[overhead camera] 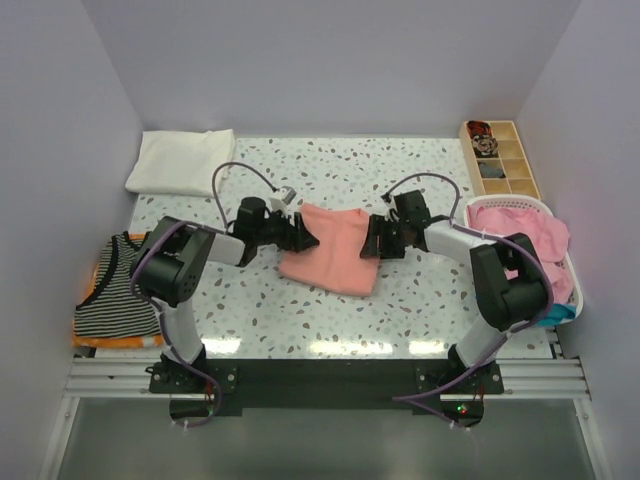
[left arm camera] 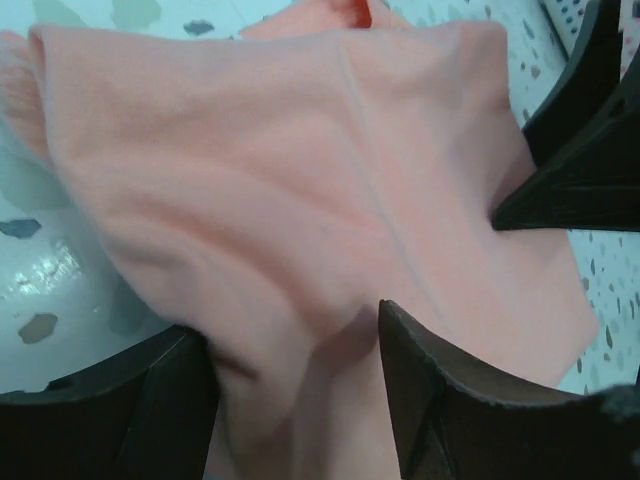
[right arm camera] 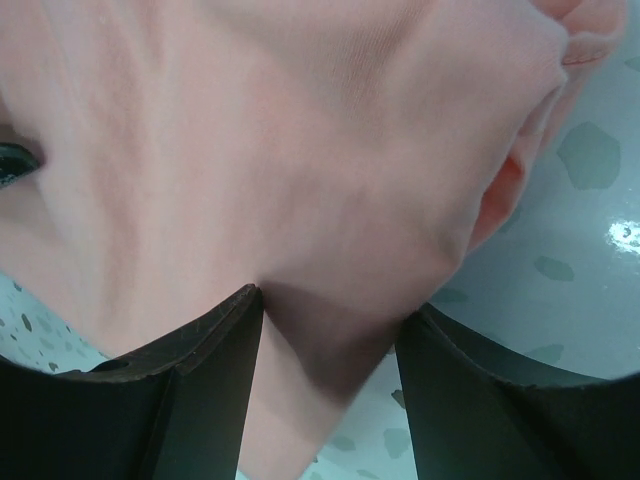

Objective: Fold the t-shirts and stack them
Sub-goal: Put the neatly folded tshirt into the corner of the board with the left arm

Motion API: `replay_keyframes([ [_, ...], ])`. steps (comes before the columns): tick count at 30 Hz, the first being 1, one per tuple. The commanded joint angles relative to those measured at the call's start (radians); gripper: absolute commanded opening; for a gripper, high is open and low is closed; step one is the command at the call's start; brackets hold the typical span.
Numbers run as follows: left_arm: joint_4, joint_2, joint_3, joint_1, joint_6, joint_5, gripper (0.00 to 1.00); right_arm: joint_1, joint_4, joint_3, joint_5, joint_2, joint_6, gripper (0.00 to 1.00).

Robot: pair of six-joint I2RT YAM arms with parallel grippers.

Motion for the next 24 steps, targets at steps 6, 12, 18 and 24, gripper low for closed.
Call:
replay_keyframes([
  [6,-0.011,0.095,0.007,-0.006,-0.069,0.082,0.01,-0.003,0.088,-0.021,-0.064,0.062,0.027,0.58],
  [12,-0.038,0.052,0.087,0.000,-0.083,0.069,0.00,-0.002,0.079,-0.031,-0.057,0.041,0.016,0.57],
  [18,-0.348,-0.049,0.317,0.050,0.049,-0.084,0.00,-0.003,0.046,-0.032,-0.015,-0.019,-0.007,0.57],
  [24,-0.587,-0.057,0.556,0.138,0.204,-0.210,0.00,-0.003,0.030,-0.028,-0.006,-0.033,-0.027,0.57],
])
